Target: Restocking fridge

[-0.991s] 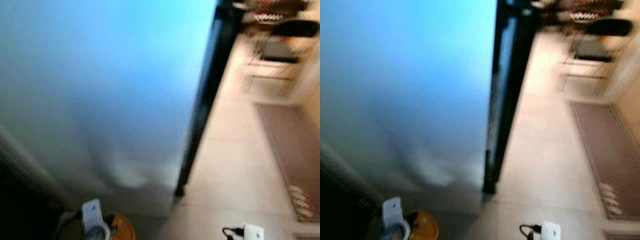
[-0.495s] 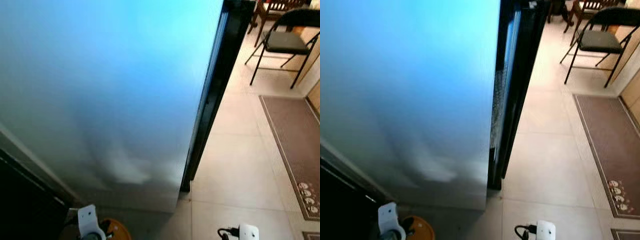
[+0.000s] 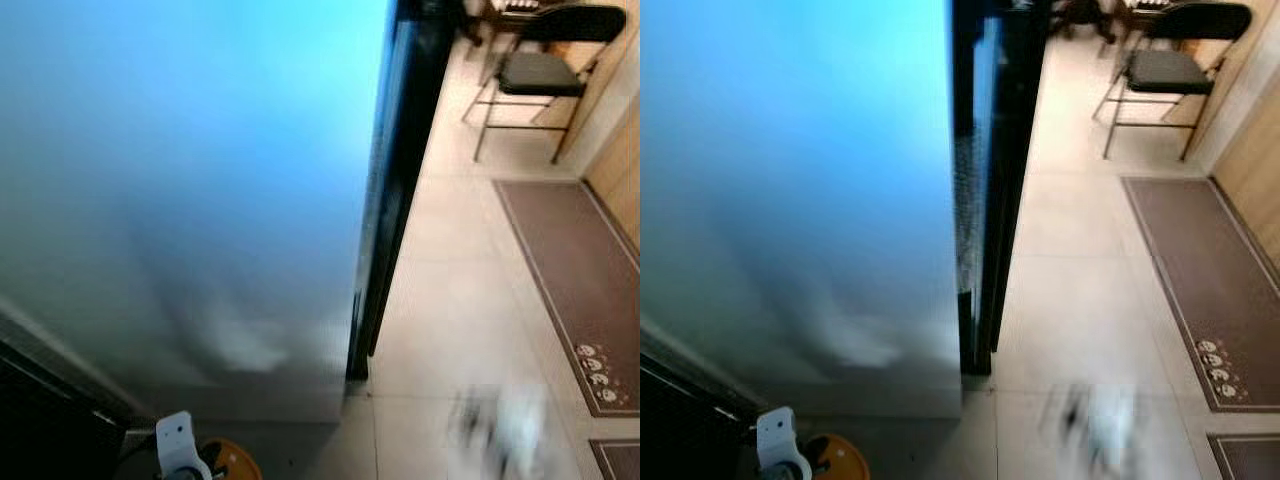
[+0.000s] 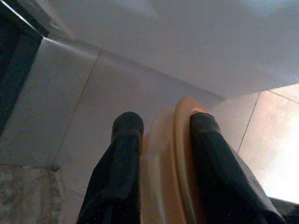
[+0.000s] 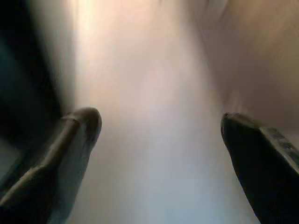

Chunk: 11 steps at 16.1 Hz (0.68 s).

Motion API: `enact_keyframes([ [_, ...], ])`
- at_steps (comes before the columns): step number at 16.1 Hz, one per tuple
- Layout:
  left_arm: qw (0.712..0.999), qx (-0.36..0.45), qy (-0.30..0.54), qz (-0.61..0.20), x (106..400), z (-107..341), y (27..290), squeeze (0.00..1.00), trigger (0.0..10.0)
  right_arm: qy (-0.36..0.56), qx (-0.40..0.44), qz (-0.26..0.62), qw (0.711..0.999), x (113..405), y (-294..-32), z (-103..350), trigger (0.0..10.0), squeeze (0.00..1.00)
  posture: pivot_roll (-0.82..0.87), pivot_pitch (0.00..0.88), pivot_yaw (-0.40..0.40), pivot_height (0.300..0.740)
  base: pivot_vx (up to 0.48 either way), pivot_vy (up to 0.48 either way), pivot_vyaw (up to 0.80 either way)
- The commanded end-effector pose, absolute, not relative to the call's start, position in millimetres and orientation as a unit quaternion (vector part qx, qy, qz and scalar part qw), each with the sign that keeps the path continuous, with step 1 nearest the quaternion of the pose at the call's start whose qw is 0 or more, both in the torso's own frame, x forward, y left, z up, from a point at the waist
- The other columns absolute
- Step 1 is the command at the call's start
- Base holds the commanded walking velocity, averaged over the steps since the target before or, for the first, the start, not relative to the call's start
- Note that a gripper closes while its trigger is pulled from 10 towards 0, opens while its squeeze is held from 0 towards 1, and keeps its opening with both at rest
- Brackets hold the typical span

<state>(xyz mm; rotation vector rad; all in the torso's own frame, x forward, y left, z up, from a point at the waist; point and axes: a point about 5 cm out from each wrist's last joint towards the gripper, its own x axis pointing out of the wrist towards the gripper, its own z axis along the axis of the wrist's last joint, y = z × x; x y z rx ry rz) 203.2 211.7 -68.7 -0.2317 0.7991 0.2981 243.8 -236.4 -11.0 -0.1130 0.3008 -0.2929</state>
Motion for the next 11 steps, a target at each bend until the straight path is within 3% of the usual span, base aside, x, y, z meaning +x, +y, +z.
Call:
enact_keyframes([
  [1, 0.9, -0.106, 0.395, 0.149, 195, -72, 215, 0.0, 10.0, 0.135, -0.052, -0.146, 0.979, 244, -232, -9, 10.0, 0.0, -0.05, 0.025, 0.025, 0.74, 0.0, 0.0, 0.0],
  [11, 0.904, -0.107, 0.39, 0.139, 193, -74, 209, 0.0, 10.0, 0.003, -0.036, -0.103, 0.994, 260, -221, 38, 10.0, 0.0, -0.07, 0.0, 0.004, 0.74, 0.0, 0.0, 0.0],
])
